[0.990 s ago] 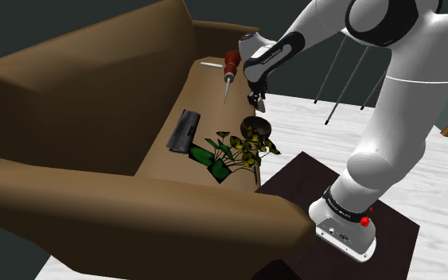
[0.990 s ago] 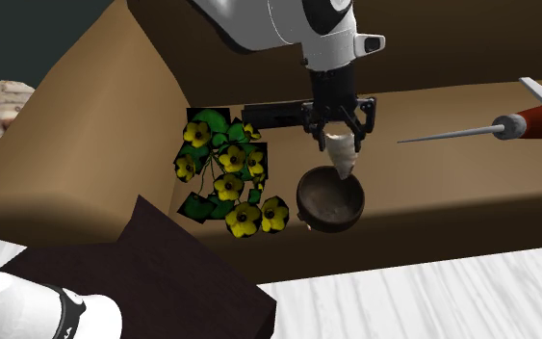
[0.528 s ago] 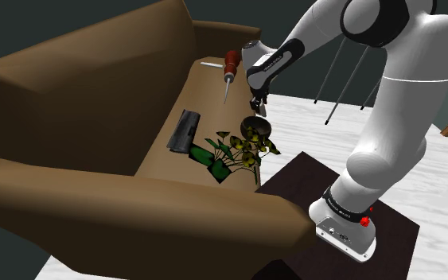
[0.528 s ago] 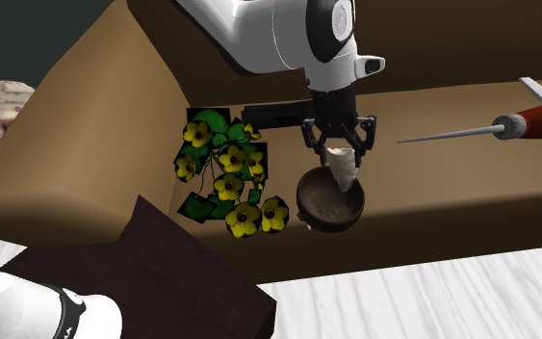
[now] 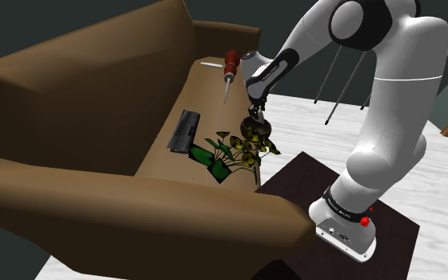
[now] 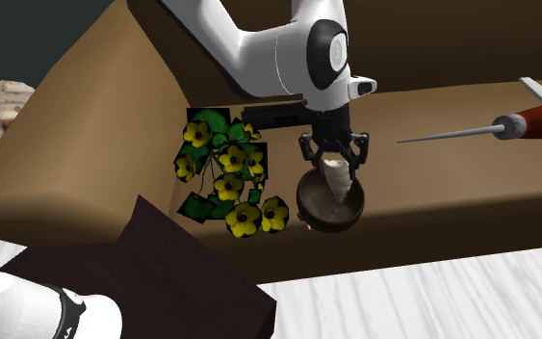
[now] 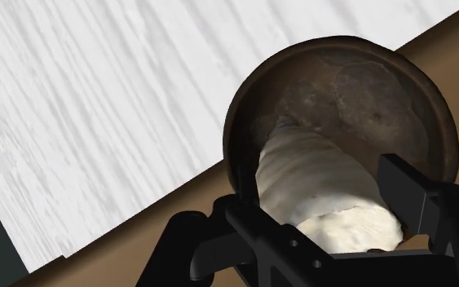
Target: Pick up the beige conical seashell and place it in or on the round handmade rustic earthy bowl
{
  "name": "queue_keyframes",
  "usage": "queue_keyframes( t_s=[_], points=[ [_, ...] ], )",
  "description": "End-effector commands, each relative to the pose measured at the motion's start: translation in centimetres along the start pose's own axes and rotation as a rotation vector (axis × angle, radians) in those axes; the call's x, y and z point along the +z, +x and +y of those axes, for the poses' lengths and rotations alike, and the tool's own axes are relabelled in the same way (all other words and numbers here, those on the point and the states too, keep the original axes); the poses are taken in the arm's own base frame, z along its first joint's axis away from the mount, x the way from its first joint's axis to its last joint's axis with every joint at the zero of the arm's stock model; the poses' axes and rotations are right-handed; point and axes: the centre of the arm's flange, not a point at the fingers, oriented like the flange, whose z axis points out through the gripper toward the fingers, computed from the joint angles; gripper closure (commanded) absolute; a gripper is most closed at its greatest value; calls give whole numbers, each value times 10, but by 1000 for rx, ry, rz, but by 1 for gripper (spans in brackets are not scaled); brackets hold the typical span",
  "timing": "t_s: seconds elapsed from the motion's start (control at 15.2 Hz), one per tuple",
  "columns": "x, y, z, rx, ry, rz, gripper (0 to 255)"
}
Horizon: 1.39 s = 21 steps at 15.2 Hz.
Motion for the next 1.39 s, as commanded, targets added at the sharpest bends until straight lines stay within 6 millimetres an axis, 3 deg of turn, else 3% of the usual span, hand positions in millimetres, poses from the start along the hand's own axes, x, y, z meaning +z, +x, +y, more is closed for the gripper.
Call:
queue_keyframes(
  t_s=[0.0, 0.59, 0.66, 0.99, 1.25, 1.32],
  points=[
    [11, 2, -3, 0, 0, 1, 255],
    [17, 4, -6, 0, 0, 1, 255],
    [17, 4, -6, 0, 0, 1, 0],
    [17, 4, -6, 0, 0, 1, 0],
    [-33, 4, -6, 0, 0, 1, 0],
    [-33, 4, -6, 0, 0, 1, 0]
  ],
)
